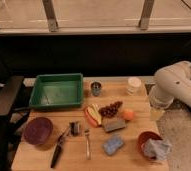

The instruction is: Place pepper in paper cup

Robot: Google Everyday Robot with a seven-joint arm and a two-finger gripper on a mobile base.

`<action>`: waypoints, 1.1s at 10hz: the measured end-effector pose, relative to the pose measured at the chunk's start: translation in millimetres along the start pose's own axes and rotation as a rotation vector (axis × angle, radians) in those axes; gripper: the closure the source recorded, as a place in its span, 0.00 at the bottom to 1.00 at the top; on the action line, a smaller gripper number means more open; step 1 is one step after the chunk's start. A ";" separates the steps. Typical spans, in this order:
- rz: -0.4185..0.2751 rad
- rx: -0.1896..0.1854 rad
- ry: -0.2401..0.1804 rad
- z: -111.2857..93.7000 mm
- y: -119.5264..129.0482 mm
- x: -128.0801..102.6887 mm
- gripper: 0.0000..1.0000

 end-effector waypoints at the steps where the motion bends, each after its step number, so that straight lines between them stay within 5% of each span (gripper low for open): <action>1: 0.000 0.000 0.000 0.0 0.0 0.0 0.35; 6: -0.006 0.006 -0.034 -2.6 -6.0 -17.9 0.35; 8: -0.004 -0.009 -0.080 -0.8 -8.9 -53.4 0.35; 11: -0.021 -0.034 -0.172 2.6 -9.8 -135.5 0.35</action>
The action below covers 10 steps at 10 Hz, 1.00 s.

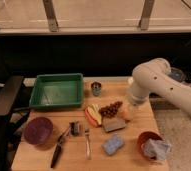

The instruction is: Place pepper in paper cup

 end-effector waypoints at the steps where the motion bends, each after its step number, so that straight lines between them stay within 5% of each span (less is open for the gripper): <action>1: -0.009 -0.007 -0.022 3.7 1.4 -24.2 0.35; 6: -0.013 -0.011 -0.027 5.5 2.4 -30.5 0.35; 10: -0.076 -0.066 -0.089 29.5 5.7 -59.2 0.35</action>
